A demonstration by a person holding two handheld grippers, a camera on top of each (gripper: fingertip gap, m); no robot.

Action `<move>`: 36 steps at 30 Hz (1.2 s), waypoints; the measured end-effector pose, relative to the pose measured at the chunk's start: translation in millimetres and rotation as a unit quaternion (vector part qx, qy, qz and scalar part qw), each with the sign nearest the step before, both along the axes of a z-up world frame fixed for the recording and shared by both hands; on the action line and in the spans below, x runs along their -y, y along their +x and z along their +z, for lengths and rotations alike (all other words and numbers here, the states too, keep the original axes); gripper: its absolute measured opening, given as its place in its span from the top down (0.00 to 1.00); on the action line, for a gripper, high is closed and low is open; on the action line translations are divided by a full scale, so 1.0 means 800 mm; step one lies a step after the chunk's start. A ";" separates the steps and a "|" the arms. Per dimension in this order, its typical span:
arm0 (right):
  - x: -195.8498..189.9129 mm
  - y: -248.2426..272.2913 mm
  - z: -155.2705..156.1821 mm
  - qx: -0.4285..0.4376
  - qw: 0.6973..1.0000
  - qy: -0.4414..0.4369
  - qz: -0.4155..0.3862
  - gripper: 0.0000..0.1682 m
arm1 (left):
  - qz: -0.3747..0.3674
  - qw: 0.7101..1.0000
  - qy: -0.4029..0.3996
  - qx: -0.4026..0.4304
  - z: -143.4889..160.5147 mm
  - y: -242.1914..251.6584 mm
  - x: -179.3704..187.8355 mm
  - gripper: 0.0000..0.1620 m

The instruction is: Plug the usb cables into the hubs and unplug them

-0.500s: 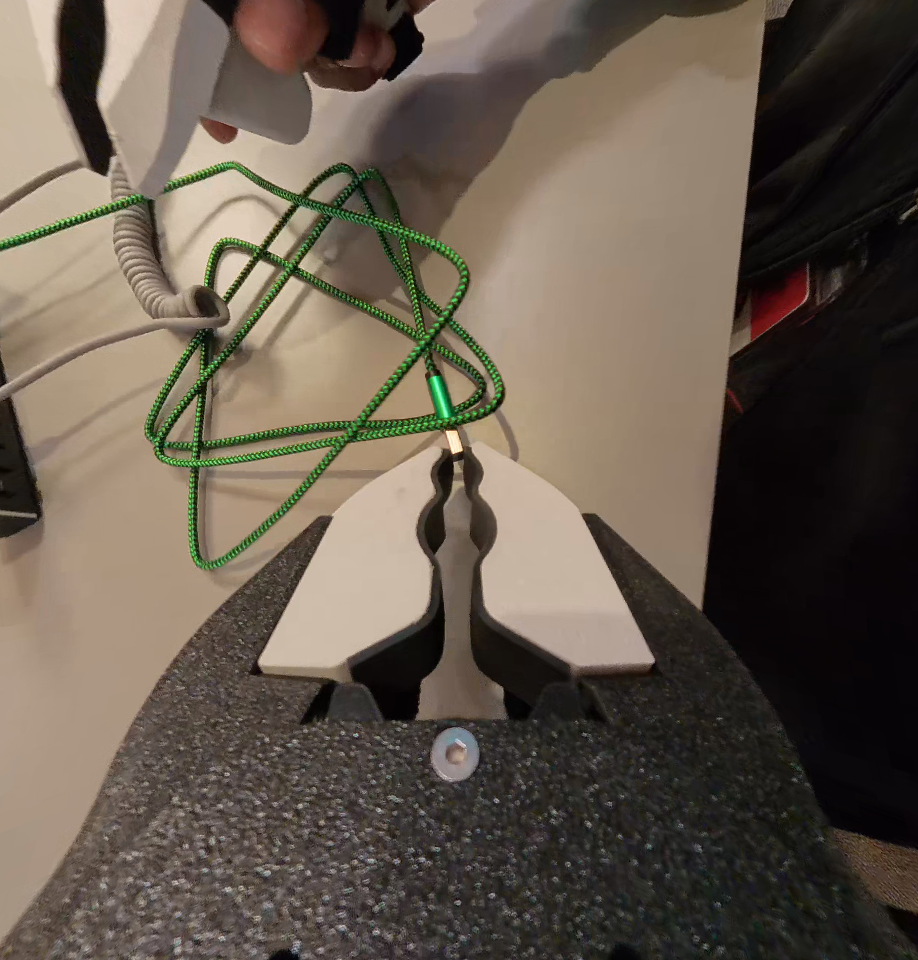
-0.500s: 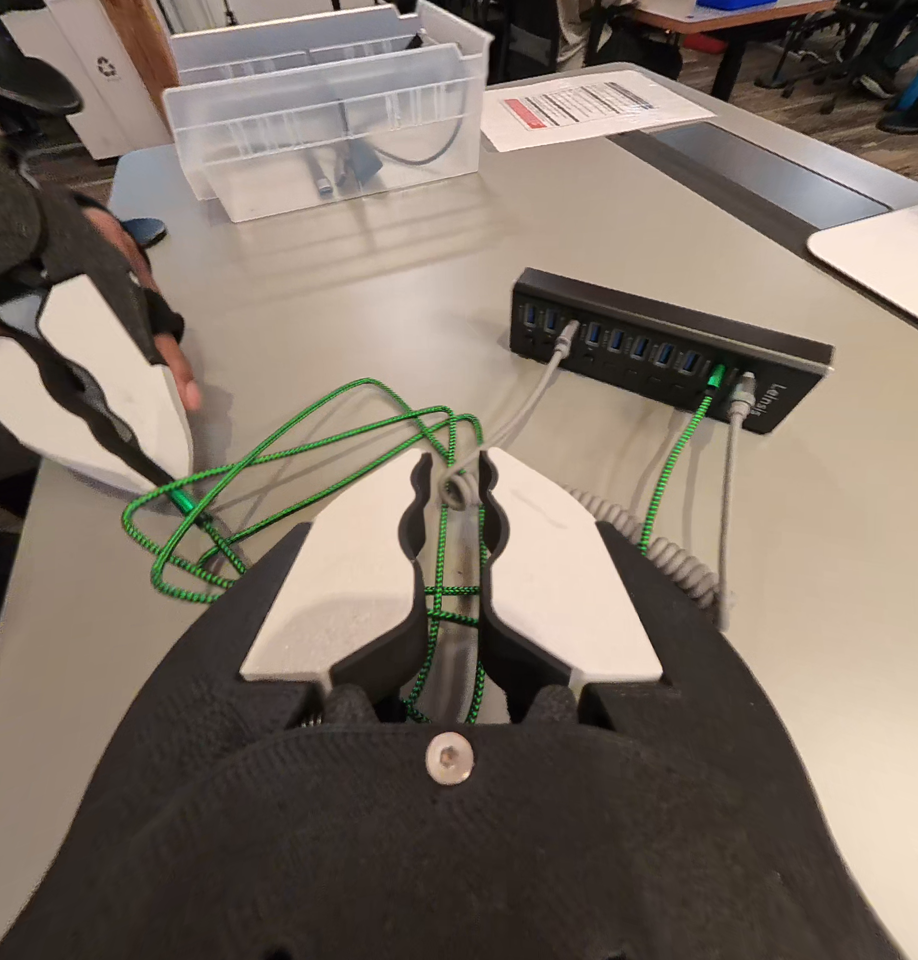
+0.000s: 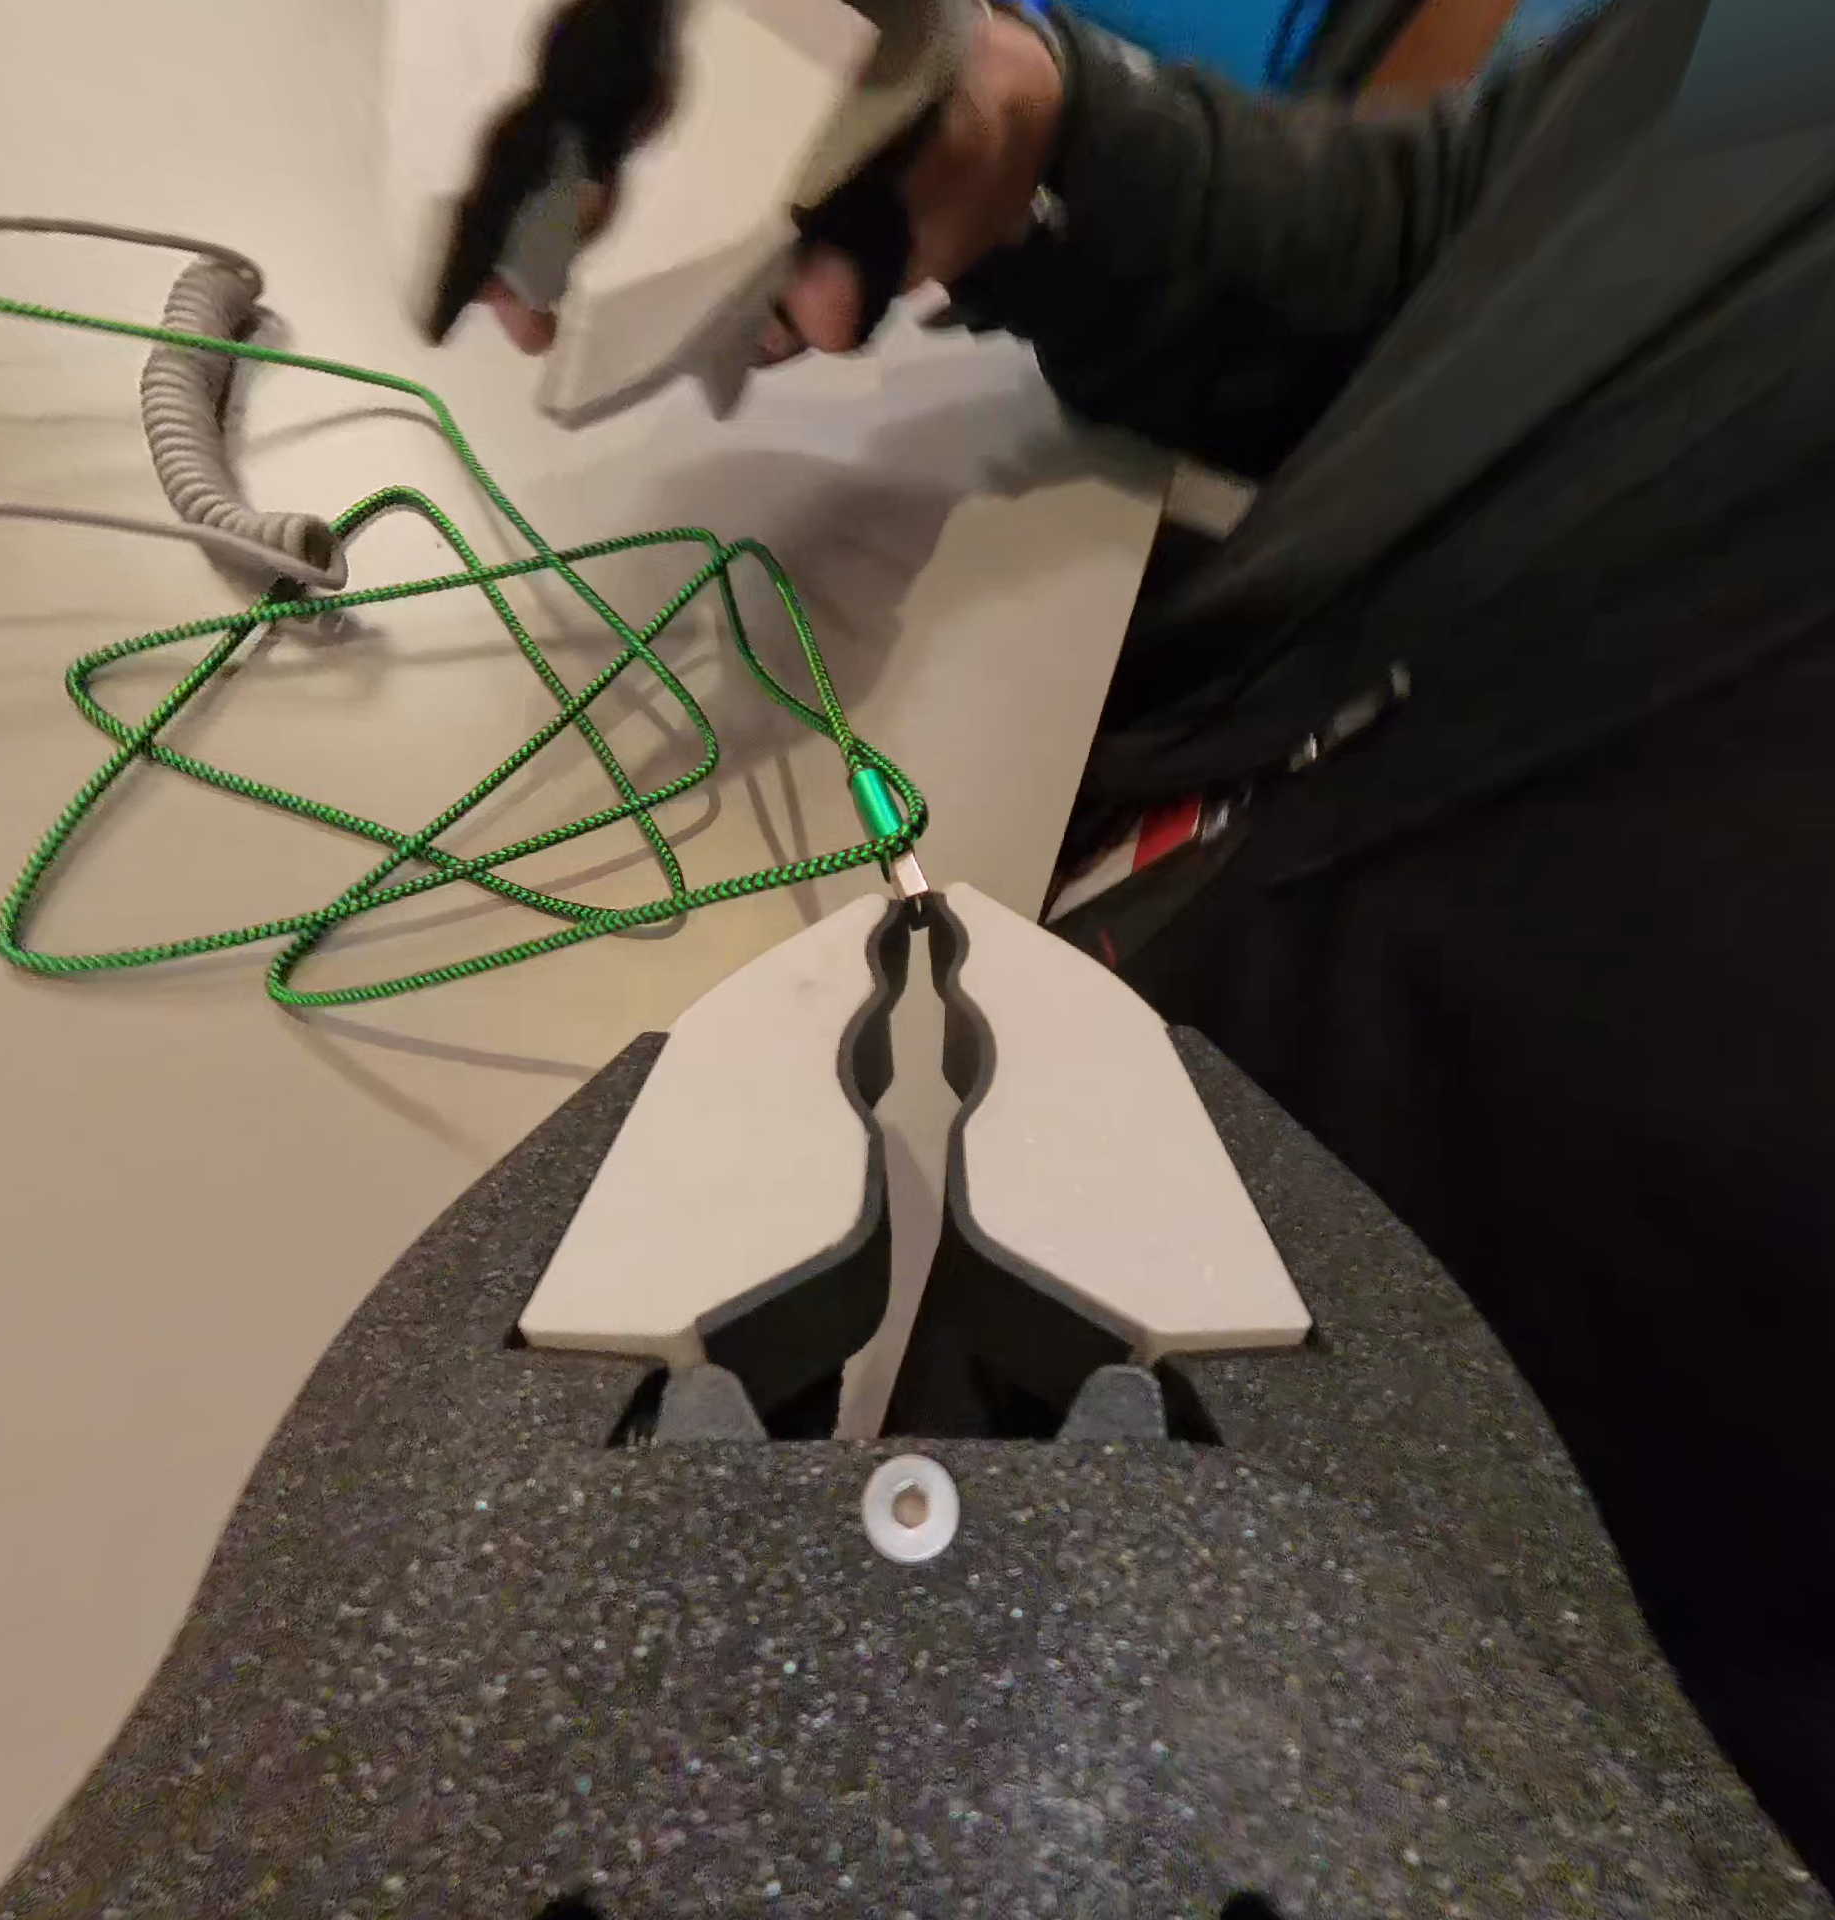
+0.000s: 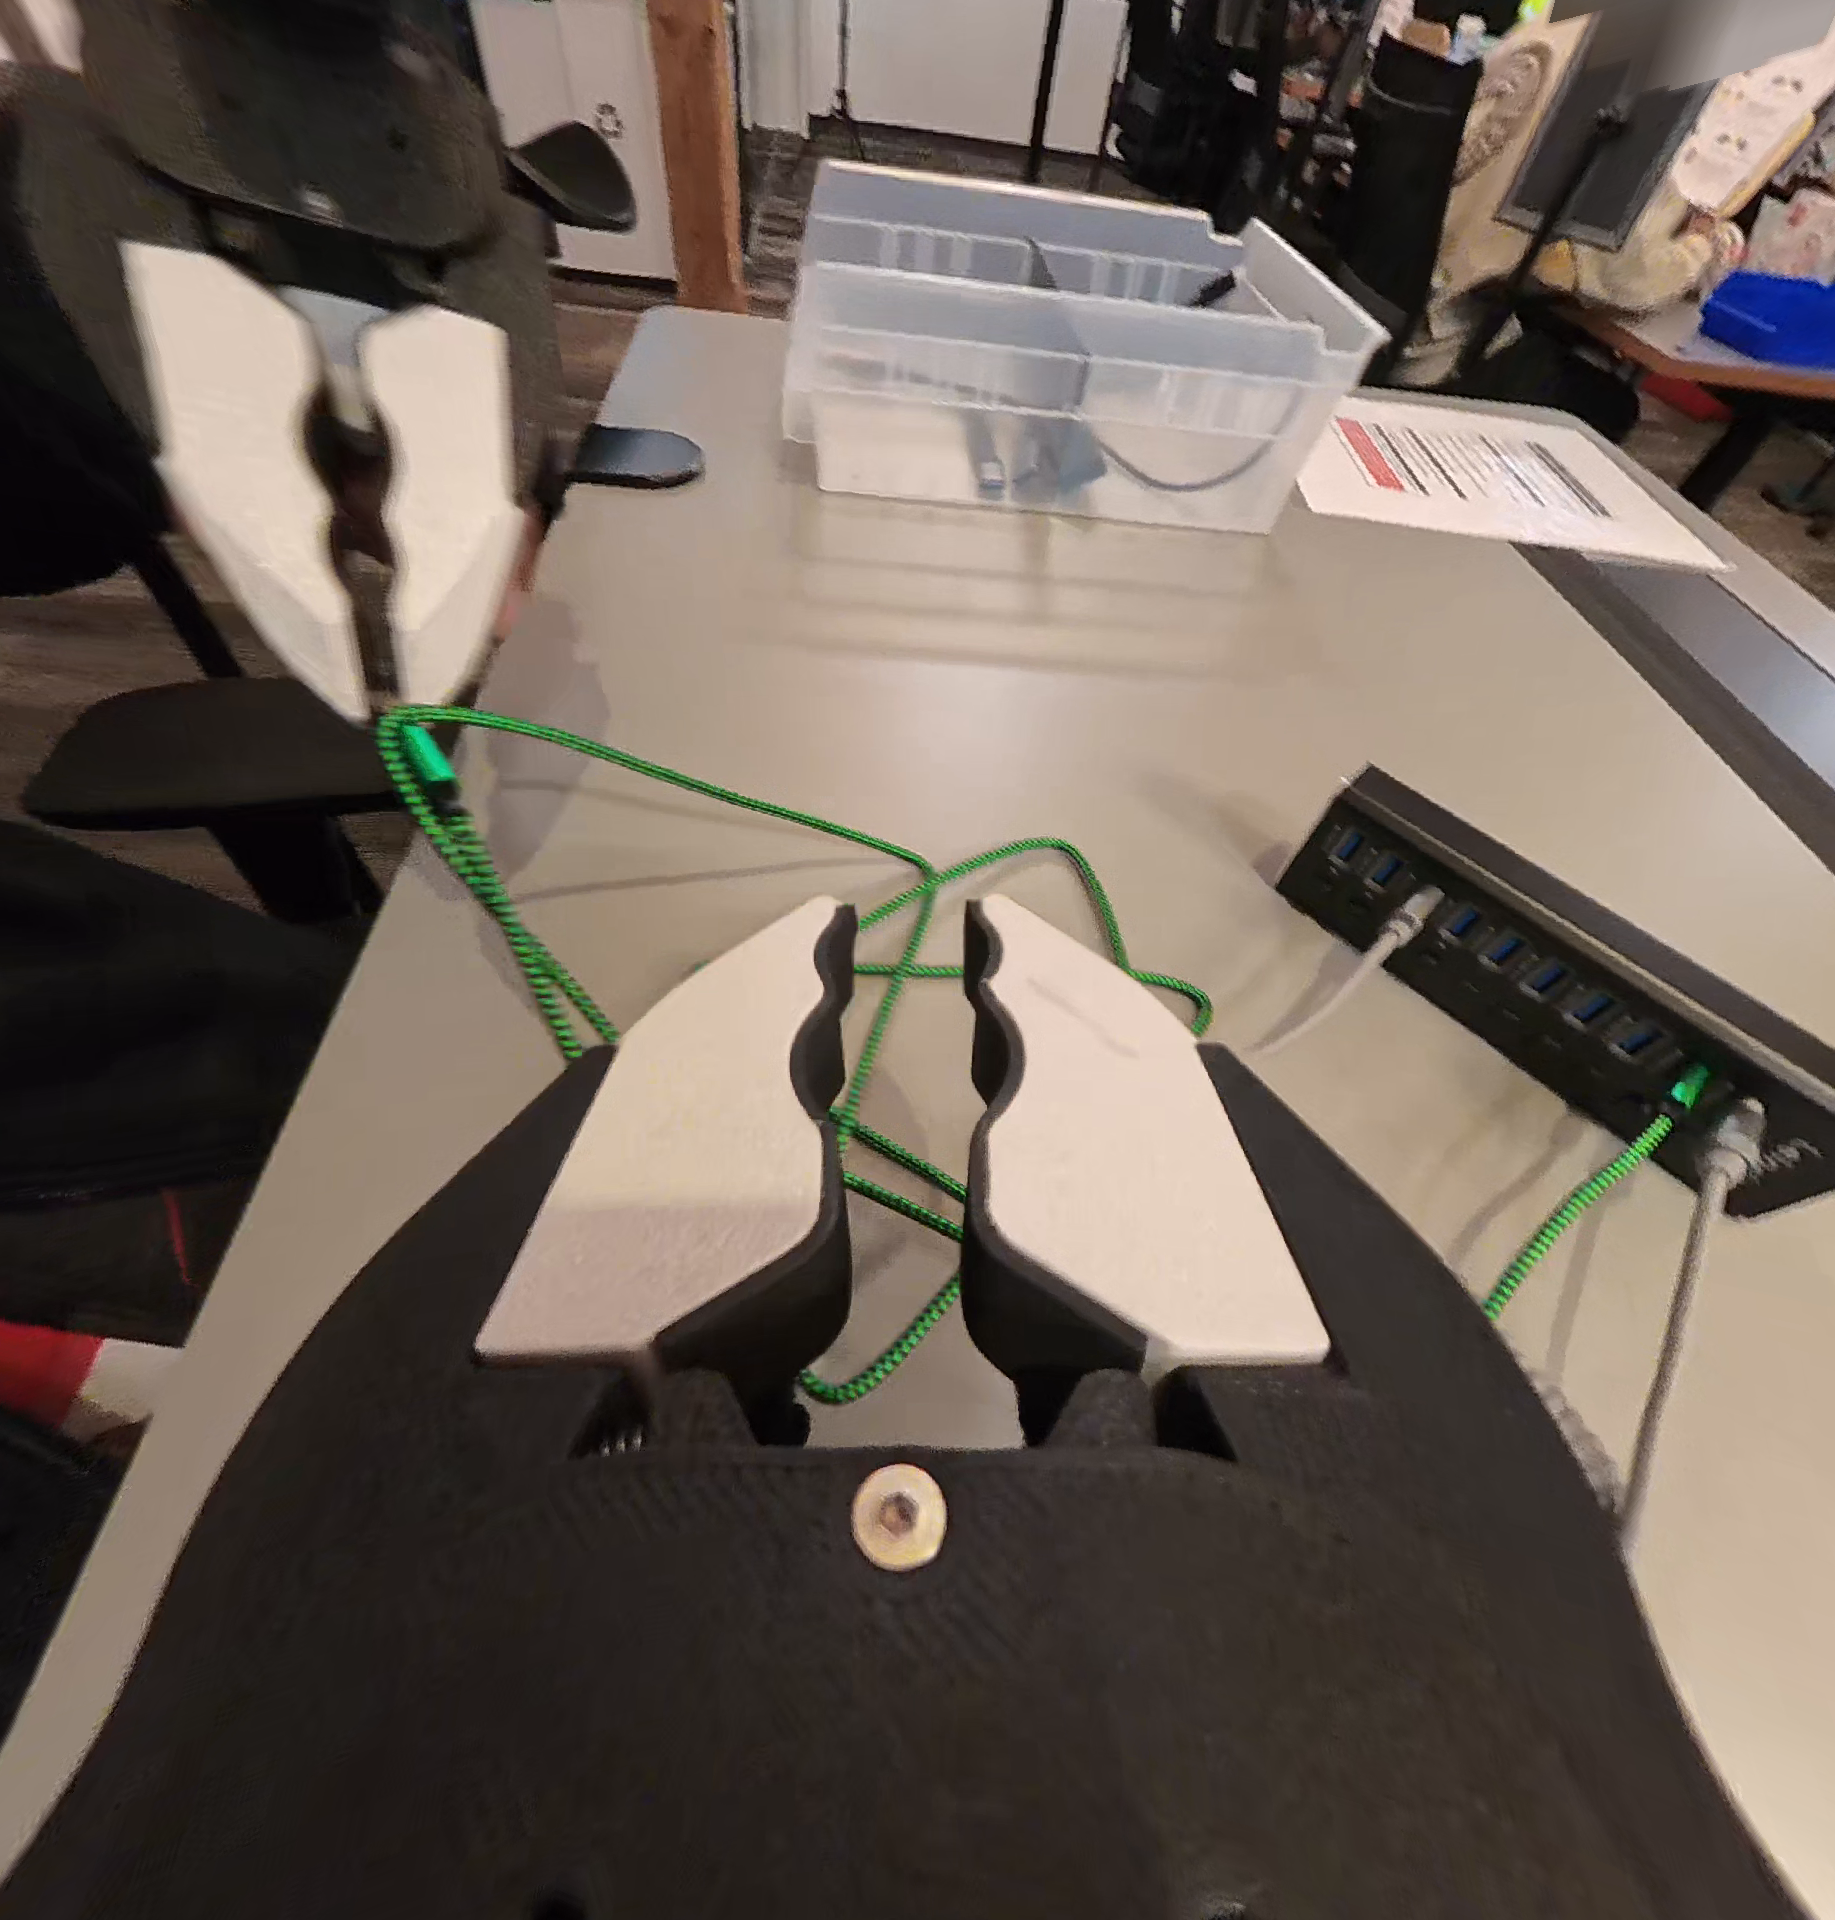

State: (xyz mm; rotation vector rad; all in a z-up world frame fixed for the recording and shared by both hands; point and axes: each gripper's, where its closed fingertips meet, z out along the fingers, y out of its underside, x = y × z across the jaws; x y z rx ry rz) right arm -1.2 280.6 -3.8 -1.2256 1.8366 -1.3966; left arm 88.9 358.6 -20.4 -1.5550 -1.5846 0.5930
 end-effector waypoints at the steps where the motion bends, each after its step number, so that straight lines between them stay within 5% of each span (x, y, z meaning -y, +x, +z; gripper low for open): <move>1: -0.008 0.004 0.004 0.006 1.000 -0.005 0.012 0.89 | 0.018 0.999 0.027 -0.014 0.003 -0.002 0.003 0.98; 10: -0.068 0.045 -0.003 0.029 0.996 -0.028 0.085 0.83 | 0.056 0.991 0.085 -0.083 0.016 -0.020 0.020 0.98; 18: -0.042 0.065 0.005 0.000 0.991 -0.132 -0.011 0.95 | 0.065 0.990 0.068 -0.105 0.027 -0.033 0.045 0.98; 28: -0.002 0.019 0.007 0.029 0.988 -0.094 -0.120 0.99 | 0.029 0.993 0.058 -0.102 0.036 -0.036 0.070 0.98; 36: -0.003 -0.015 -0.039 -0.142 0.971 -0.143 -0.127 0.99 | 0.004 0.991 0.067 -0.120 0.065 -0.035 0.087 0.98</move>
